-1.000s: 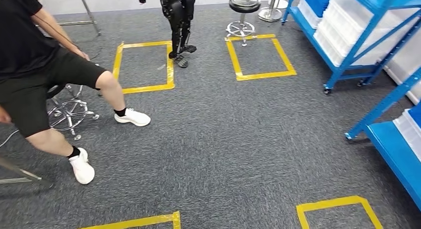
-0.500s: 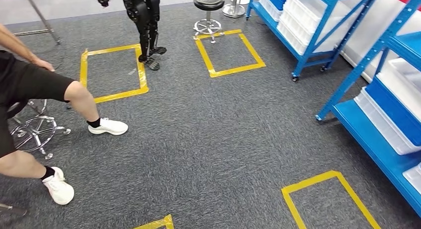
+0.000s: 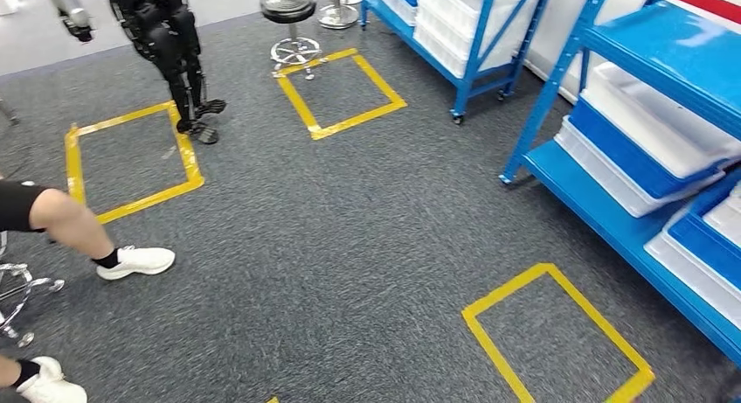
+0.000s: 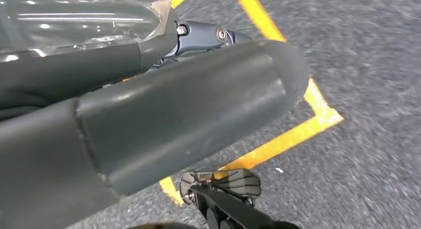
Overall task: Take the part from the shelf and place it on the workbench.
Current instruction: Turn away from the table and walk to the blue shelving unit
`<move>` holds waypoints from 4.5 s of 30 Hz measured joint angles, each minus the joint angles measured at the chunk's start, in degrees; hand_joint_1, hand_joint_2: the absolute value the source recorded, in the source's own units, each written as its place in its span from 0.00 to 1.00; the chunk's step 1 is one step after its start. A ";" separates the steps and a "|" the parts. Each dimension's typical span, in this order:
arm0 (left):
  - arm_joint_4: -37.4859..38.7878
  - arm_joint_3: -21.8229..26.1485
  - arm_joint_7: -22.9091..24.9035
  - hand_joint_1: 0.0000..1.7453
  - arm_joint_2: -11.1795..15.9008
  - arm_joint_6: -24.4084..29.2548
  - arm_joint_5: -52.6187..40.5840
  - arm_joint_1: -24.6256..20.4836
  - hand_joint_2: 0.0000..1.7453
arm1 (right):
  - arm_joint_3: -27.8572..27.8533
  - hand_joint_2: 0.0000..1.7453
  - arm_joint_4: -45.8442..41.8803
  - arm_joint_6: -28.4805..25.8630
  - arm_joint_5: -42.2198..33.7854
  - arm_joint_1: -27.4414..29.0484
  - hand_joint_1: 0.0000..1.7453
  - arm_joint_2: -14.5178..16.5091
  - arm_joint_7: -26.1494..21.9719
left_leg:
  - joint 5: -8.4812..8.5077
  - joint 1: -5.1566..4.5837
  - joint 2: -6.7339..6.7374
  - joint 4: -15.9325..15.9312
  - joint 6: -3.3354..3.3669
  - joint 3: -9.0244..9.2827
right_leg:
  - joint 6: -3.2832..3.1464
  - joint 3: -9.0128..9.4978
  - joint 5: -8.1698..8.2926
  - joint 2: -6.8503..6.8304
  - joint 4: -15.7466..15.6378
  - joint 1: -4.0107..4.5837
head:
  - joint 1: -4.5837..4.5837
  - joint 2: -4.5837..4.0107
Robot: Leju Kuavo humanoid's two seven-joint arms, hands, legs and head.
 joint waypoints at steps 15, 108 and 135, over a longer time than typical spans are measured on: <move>-0.04 0.05 0.13 0.00 1.26 1.18 5.03 -1.02 0.00 | -1.23 0.00 0.00 0.06 5.01 -0.58 0.00 1.16 -2.44 | 9.82 -0.36 2.26 -16.67 2.93 5.72 | 2.46 -9.92 -6.98 -1.22 17.17 0.06 | 0.68 0.00; 0.05 3.55 -2.80 0.00 1.29 -1.32 4.64 1.30 0.00 | 0.08 0.00 -0.02 1.22 7.52 0.68 0.00 0.34 -3.17 | 12.27 2.38 2.43 -23.06 -0.04 10.28 | 5.76 -3.98 -2.09 -2.27 7.64 -2.47 | 0.27 0.00; -0.01 3.64 -2.78 0.00 1.57 -0.83 3.81 1.16 0.00 | 0.31 0.00 -0.04 1.09 7.57 0.42 0.00 1.29 -2.56 | 11.36 -1.94 0.30 -19.12 5.06 6.86 | 1.46 -7.30 -7.39 -1.08 15.34 0.66 | 0.09 0.00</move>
